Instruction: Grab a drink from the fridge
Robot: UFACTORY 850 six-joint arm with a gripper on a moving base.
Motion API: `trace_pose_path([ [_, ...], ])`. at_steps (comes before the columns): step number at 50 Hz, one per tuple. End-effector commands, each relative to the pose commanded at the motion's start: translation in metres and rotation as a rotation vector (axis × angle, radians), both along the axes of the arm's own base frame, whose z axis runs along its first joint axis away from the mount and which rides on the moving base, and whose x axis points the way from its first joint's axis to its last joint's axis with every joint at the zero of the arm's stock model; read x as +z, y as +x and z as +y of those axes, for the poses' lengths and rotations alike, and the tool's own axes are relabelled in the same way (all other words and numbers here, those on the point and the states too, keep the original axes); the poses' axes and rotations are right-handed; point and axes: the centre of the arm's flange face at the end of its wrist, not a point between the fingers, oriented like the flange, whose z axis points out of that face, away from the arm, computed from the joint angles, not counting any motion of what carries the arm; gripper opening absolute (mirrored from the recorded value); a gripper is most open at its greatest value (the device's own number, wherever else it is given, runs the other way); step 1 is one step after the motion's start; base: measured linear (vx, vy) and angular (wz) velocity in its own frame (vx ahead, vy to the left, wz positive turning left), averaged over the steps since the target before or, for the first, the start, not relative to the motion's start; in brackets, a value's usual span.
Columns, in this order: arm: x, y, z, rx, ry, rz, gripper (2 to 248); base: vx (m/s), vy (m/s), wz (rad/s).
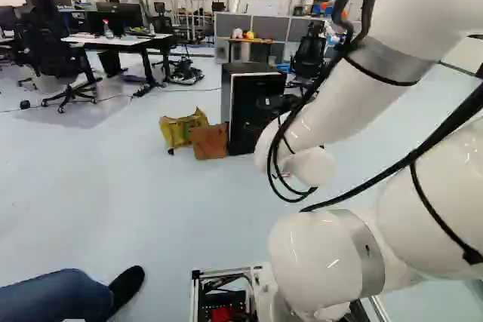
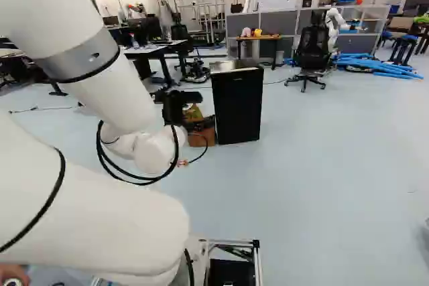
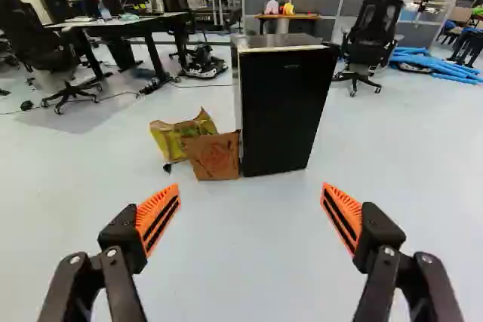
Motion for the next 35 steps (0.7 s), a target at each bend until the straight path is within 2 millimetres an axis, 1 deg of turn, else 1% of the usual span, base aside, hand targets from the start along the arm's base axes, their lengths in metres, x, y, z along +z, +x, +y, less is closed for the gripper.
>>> trace_pose_path([
  [27, 0.0, 0.0, 0.0, 0.0, 0.0, 0.0, 247, -0.001, -0.001, -0.006],
  [35, 0.0, 0.0, 0.0, 0.0, 0.0, 0.0, 247, 0.039, -0.003, 0.003],
])
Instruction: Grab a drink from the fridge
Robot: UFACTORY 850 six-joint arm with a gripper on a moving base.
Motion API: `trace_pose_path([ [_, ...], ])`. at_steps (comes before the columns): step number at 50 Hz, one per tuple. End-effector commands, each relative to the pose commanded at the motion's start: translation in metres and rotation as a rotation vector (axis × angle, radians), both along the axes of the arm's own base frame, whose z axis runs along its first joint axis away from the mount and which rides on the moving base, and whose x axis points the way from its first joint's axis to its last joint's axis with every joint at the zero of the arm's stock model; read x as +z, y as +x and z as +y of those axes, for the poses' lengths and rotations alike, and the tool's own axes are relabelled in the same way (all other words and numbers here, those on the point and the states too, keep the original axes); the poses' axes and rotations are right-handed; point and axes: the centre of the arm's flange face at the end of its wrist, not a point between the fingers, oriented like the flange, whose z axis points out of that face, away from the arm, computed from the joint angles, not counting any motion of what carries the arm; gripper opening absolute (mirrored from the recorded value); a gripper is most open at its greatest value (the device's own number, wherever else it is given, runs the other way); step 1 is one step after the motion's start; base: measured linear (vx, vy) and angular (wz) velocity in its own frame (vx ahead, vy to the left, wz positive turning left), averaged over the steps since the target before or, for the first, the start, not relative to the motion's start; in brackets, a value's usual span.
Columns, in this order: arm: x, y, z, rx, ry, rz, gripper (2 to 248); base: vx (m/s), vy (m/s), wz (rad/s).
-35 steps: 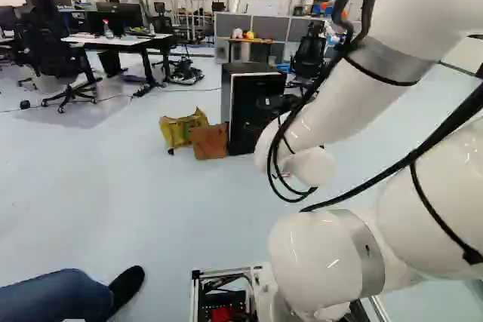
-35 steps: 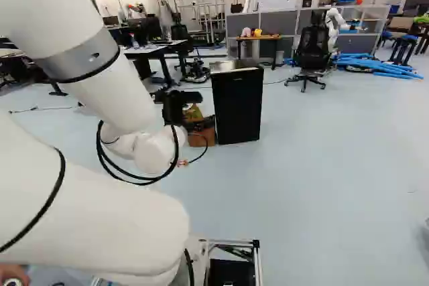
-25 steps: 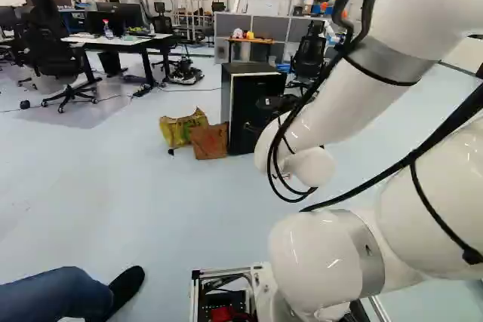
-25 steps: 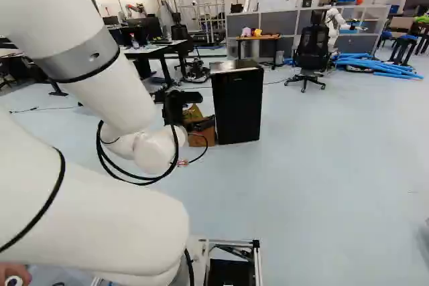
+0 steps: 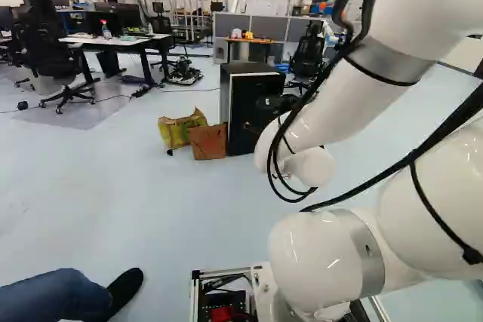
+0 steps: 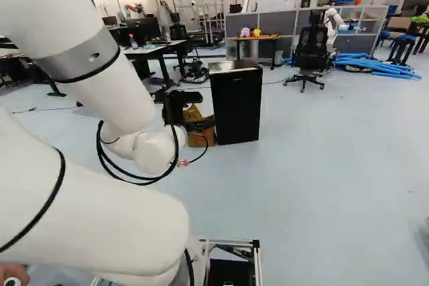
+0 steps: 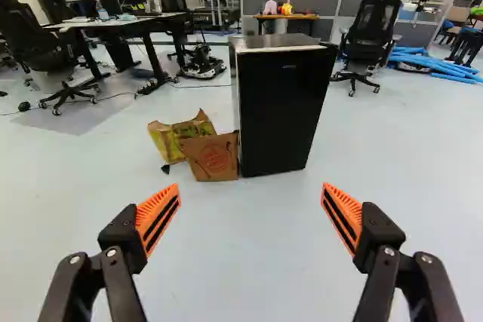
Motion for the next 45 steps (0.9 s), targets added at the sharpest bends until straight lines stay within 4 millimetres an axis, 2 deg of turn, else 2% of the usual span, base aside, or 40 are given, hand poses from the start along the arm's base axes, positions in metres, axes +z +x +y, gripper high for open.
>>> trace_pose_path([
  [20, 0.0, 0.0, 0.0, 0.0, 0.0, 0.0, 247, 0.078, 0.001, 0.002],
  [45, 0.0, 0.0, 0.0, 0.0, 0.0, 0.0, 247, 0.132, 0.003, 0.0],
])
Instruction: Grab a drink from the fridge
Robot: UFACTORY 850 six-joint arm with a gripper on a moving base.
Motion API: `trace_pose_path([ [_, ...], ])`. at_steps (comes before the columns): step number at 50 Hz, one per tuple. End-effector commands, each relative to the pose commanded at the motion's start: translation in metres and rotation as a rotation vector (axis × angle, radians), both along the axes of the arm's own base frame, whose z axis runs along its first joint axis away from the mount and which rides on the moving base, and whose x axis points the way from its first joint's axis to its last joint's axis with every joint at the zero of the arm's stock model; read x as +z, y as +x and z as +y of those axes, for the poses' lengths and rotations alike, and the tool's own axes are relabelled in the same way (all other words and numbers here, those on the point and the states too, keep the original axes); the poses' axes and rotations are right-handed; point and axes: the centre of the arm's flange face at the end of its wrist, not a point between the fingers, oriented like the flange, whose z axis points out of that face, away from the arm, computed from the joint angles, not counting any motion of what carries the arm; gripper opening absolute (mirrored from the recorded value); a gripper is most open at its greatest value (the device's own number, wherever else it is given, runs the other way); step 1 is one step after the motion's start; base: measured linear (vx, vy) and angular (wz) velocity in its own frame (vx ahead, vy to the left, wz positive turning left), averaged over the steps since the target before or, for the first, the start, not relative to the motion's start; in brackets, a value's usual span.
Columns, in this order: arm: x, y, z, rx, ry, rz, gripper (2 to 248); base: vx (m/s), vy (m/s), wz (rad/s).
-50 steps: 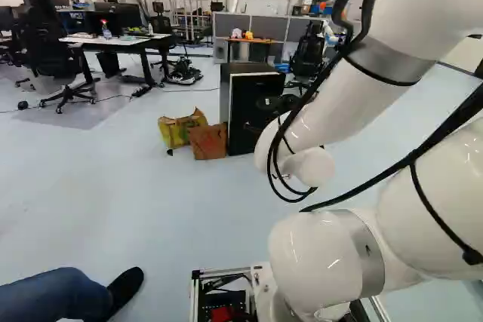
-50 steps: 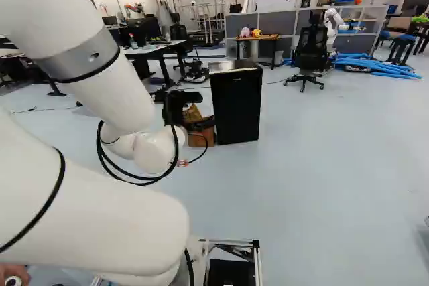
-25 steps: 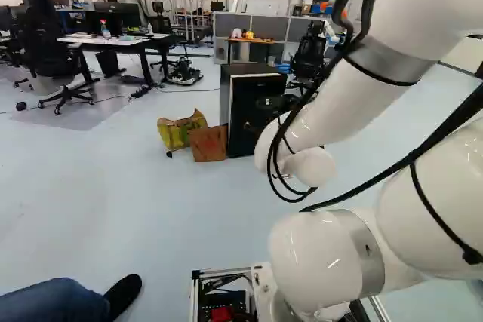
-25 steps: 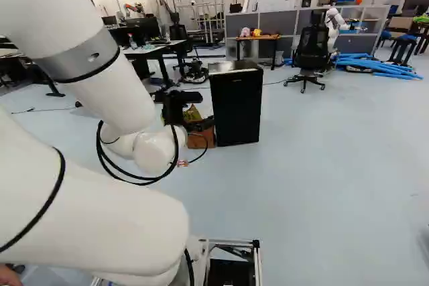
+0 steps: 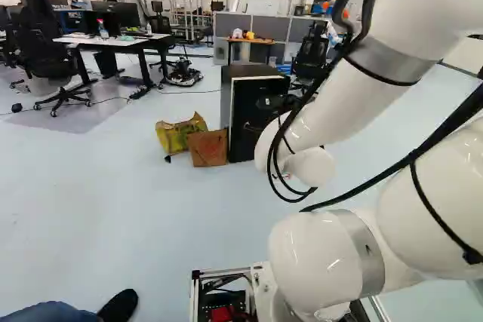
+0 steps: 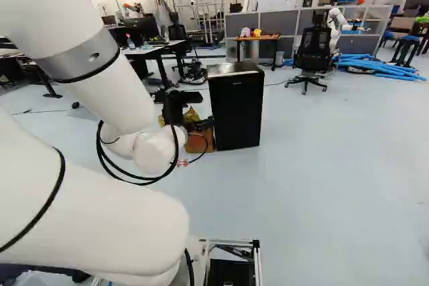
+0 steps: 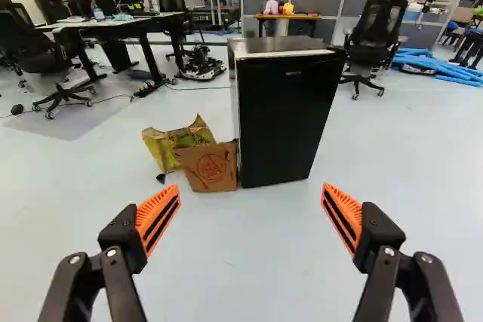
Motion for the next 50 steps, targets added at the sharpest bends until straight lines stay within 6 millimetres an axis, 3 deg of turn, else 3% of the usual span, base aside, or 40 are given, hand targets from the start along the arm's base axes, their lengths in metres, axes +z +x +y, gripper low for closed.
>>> trace_pose_path([
  [33, 0.0, 0.0, 0.0, 0.0, 0.0, 0.0, 247, 0.129, 0.0, 0.004],
  [50, 0.0, 0.0, 0.0, 0.0, 0.0, 0.0, 247, 0.134, -0.046, 0.01],
])
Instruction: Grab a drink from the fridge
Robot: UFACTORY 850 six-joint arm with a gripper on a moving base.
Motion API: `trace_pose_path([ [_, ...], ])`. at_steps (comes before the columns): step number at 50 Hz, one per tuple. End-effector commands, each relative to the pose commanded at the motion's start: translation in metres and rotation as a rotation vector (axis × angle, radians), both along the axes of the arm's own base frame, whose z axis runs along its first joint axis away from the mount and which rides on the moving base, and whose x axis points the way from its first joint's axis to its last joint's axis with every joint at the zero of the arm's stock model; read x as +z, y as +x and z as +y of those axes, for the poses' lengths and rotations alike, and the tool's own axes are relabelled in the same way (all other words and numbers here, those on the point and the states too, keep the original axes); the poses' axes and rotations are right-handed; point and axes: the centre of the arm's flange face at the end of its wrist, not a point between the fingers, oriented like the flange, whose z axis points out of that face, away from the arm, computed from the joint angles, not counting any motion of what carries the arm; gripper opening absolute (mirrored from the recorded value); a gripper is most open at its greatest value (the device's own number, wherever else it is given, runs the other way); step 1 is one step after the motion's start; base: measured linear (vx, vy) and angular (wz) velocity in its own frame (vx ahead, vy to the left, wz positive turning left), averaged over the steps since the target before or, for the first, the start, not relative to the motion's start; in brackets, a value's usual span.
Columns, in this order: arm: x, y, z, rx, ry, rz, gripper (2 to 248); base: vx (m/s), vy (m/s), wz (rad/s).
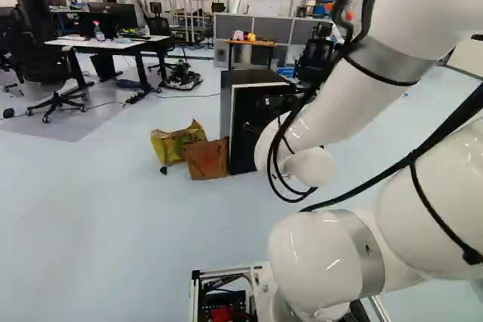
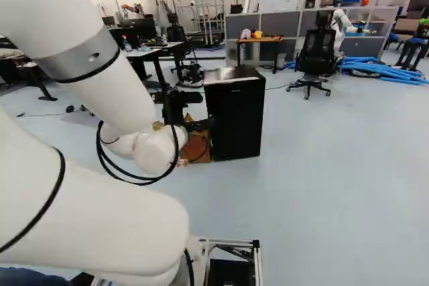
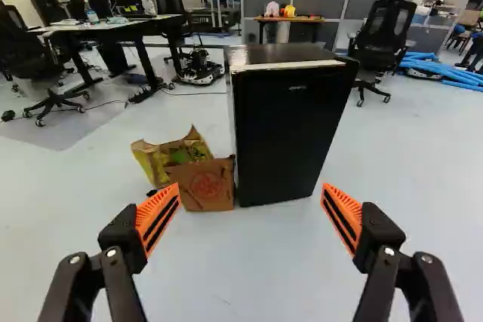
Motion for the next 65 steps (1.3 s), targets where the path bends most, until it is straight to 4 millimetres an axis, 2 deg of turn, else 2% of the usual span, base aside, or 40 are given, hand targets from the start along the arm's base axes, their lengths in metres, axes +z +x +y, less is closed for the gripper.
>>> trace_pose_path([
  [40, 0.0, 0.0, 0.0, 0.0, 0.0, 0.0, 247, 0.124, -0.058, 0.005],
  [65, 0.0, 0.0, 0.0, 0.0, 0.0, 0.0, 247, 0.109, -0.042, 0.102],
])
